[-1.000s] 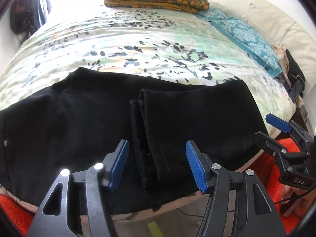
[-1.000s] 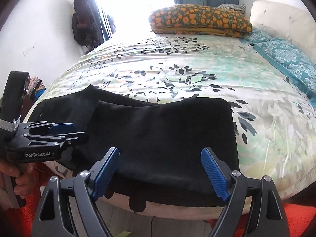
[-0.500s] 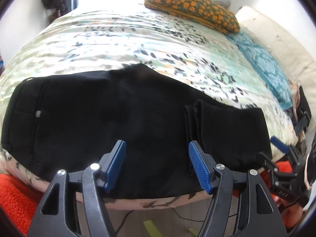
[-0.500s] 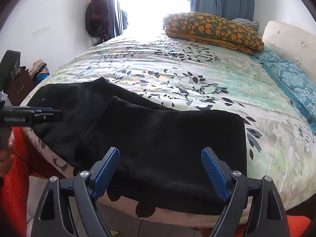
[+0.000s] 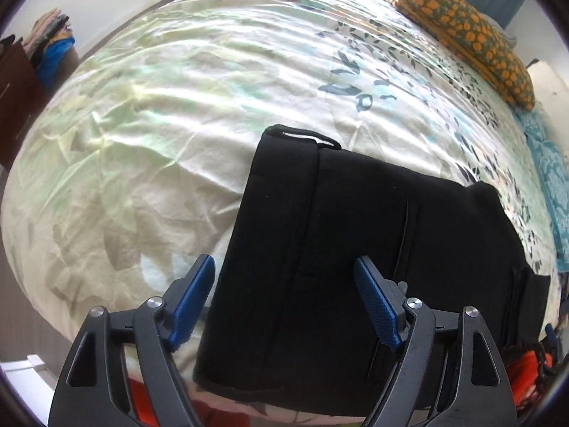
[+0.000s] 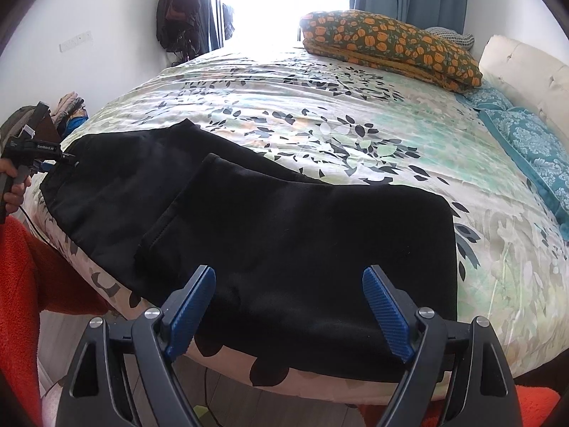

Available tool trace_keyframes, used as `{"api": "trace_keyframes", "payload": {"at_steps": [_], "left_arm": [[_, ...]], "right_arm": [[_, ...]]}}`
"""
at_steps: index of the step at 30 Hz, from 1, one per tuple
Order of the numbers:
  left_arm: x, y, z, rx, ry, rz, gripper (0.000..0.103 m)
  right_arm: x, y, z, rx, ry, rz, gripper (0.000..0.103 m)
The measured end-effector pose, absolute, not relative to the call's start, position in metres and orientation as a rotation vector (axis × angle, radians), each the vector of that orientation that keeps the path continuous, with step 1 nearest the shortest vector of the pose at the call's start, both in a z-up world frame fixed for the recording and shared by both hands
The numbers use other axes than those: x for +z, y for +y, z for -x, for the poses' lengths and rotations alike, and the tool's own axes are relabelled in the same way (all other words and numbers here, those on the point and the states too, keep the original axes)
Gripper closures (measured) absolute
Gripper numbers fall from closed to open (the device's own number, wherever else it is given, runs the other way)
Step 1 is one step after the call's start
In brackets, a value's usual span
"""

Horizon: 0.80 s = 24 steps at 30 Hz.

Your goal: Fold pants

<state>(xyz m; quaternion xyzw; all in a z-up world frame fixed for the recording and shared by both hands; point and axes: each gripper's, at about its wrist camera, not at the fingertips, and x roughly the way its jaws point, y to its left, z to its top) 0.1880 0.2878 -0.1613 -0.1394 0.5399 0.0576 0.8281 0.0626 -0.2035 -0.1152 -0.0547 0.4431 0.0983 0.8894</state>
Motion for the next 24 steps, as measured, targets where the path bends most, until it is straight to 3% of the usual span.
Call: {"api": "trace_keyframes", "payload": {"at_steps": [5, 10, 15, 20, 22, 23, 24], "left_arm": [[-0.136, 0.306, -0.184, 0.090, 1.053, 0.305, 0.022], [-0.166, 0.305, -0.196, 0.018, 1.172, 0.263, 0.022], [-0.196, 0.317, -0.202, -0.085, 1.235, 0.440, 0.004], [-0.204, 0.319, -0.212, -0.126, 1.283, 0.473, 0.001], [-0.197, 0.309, -0.212, -0.116, 1.284, 0.424, 0.013], [-0.190, 0.304, -0.211, -0.163, 1.270, 0.448, 0.058], [-0.181, 0.301, -0.209, -0.148, 1.263, 0.460, 0.070]], "right_arm": [[-0.107, -0.191, -0.071, 0.234, 0.975, 0.039, 0.018], [-0.113, -0.150, -0.083, 0.291, 0.987, 0.085, 0.018], [-0.126, -0.131, -0.079, 0.336, 1.011, 0.119, 0.018], [-0.128, -0.139, -0.071, 0.324, 1.011, 0.123, 0.018], [-0.128, -0.146, -0.072, 0.308, 1.008, 0.105, 0.018], [-0.127, -0.149, -0.073, 0.300, 1.007, 0.095, 0.018], [-0.126, -0.152, -0.073, 0.289, 1.004, 0.083, 0.018]]}}
